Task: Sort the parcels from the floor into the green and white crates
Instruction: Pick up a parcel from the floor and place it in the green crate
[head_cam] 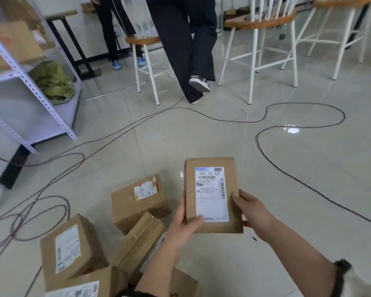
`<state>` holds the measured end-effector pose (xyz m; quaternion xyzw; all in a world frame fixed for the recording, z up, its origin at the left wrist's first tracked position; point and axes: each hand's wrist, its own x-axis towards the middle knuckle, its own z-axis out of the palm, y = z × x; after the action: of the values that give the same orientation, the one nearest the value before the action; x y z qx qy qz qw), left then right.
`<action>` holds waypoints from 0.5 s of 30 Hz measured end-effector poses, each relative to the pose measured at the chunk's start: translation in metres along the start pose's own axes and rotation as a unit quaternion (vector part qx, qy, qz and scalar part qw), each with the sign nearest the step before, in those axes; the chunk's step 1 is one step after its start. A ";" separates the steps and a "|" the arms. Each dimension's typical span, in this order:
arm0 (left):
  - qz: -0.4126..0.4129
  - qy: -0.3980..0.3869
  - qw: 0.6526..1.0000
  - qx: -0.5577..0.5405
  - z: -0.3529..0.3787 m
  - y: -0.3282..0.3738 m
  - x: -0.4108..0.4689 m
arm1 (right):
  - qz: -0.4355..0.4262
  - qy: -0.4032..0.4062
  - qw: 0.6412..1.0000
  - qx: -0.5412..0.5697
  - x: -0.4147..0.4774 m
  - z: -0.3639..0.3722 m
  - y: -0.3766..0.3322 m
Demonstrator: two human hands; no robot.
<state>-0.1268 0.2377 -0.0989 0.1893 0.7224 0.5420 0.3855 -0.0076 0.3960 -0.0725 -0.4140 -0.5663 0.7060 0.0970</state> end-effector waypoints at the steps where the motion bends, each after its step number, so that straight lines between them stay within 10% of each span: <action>1: 0.021 0.005 1.000 -0.020 -0.002 0.010 -0.003 | -0.031 -0.001 1.000 0.003 -0.007 0.002 -0.015; 15: 0.180 0.044 0.979 -0.082 -0.017 0.074 -0.041 | -0.180 -0.031 0.983 0.006 -0.064 0.016 -0.086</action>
<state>-0.1250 0.2240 -0.0137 0.2604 0.6459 0.6674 0.2637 -0.0063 0.3748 0.0335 -0.2828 -0.6298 0.6932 0.2071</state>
